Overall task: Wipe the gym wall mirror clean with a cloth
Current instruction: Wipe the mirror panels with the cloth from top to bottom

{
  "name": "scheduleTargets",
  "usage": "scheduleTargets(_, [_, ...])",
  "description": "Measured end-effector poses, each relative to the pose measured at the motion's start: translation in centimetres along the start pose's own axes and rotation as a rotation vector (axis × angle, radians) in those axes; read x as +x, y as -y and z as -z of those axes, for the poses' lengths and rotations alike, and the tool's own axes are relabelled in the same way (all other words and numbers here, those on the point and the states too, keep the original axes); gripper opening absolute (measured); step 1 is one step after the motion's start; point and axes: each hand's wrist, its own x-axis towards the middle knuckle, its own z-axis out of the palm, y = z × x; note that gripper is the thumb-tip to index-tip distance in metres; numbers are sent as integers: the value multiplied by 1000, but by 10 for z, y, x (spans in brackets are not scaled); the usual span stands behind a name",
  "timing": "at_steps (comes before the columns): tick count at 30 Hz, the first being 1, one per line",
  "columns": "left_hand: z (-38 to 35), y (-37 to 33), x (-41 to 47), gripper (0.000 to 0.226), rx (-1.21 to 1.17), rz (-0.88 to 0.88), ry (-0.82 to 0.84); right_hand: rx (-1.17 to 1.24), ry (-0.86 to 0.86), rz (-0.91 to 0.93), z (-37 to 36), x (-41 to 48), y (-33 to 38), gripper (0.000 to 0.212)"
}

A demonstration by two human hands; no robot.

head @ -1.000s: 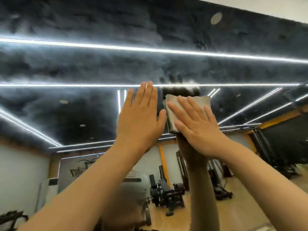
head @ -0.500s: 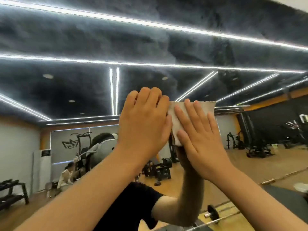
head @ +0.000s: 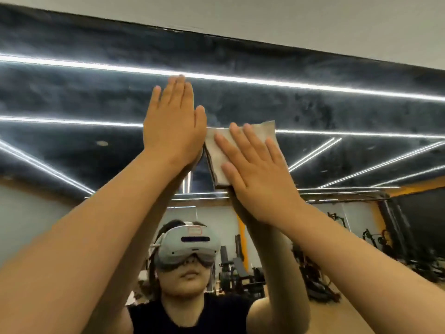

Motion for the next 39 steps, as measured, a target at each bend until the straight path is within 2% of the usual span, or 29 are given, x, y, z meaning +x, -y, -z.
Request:
scheduleTargets(5, [-3, -3, -2, 66, 21, 6, -26, -13, 2, -15, 14, 83, -15, 53])
scheduleTargets(10, [-4, -2, -1, 80, 59, 5, -8, -44, 4, -34, 21, 147, -25, 54])
scheduleTargets(17, [-6, -1, 0, 87, 72, -5, -2, -35, -11, -84, 34, 215, -39, 53])
scheduleTargets(25, [-5, 2, 1, 88, 35, -26, -2, -29, -10, -54, 42, 225, -70, 53])
scheduleTargets(29, [-3, 2, 0, 85, 38, -22, -1, -24, -19, -121, 49, 211, -110, 53])
scheduleTargets(34, [-2, 1, 0, 96, 71, -13, 10, -18, -37, -224, 56, 183, -167, 53])
scheduleTargets(39, [-4, 1, 1, 104, 83, -24, -19, -20, -42, -332, 48, 162, -160, 55])
